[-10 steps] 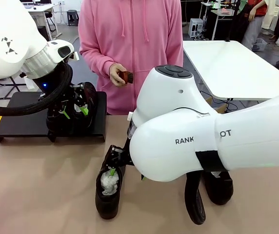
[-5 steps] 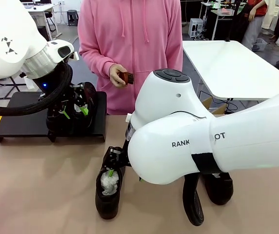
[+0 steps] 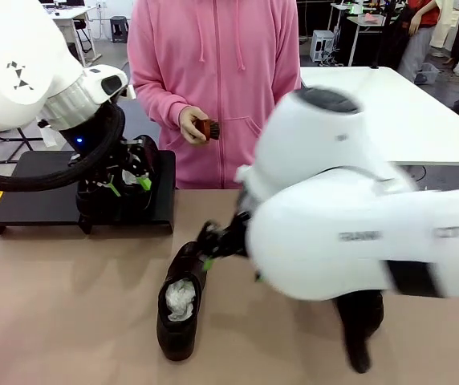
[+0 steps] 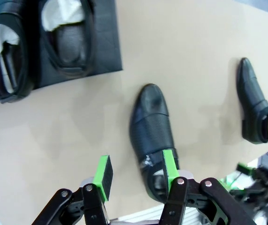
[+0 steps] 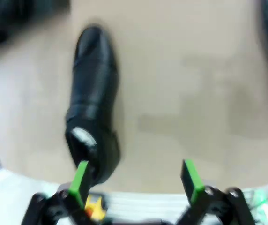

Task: Organize the shoes by placing them on the stand.
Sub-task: Place the Shoe from the middle of the table onto the Shoes Stand.

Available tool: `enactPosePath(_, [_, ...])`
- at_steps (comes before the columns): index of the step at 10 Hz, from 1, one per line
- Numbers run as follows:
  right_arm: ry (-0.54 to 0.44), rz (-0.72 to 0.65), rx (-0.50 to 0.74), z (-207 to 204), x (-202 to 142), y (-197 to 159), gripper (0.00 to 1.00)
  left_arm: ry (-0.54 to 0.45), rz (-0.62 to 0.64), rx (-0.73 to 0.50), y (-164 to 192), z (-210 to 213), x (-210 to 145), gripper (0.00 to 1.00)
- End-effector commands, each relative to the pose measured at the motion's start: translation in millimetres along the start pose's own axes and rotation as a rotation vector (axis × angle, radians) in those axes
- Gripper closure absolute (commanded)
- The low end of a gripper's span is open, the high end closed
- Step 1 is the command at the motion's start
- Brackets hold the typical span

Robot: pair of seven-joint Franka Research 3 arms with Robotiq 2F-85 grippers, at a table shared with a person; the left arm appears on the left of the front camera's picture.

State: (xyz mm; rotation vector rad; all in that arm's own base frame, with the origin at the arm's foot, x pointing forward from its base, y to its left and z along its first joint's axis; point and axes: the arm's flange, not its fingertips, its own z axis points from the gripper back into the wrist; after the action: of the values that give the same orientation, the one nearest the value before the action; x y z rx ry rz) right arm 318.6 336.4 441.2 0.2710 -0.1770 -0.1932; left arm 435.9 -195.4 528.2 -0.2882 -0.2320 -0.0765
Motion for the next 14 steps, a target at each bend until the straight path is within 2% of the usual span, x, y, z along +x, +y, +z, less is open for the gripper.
enactPosePath(1, [-0.155, -0.180, -0.051, 48.1, 17.5, -58.1, 0.00, 0.003, 0.025, -0.059, -37.5, -1.0, -33.9, 0.43])
enactPosePath(3, [-0.261, -0.376, -0.116, 68.2, 41.5, -99.8, 0.00, 0.047, 0.022, -0.037, -72.0, -12.4, -58.8, 0.43])
enactPosePath(4, [-0.268, -0.486, -0.136, 71.4, 49.2, -117.3, 0.00, 0.080, 0.002, -0.032, -85.3, -19.5, -68.1, 0.43])
enactPosePath(5, [-0.211, -0.267, -0.044, 70.6, 41.9, -96.4, 0.00, 0.155, -0.033, -0.018, -98.6, -30.8, -77.5, 0.43])
enactPosePath(8, [-0.211, -0.267, -0.044, 70.6, 41.9, -96.4, 0.00, 0.250, -0.071, 0.061, -113.2, -65.8, -106.2, 0.43])
enactPosePath(11, [-0.211, -0.267, -0.044, 70.6, 41.9, -96.4, 0.00, 0.241, -0.104, 0.064, -116.5, -94.6, -129.3, 0.43])
enactPosePath(14, [-0.211, -0.267, -0.044, 70.6, 41.9, -96.4, 0.00, 0.226, -0.074, 0.072, -110.2, -131.3, -135.7, 0.43])
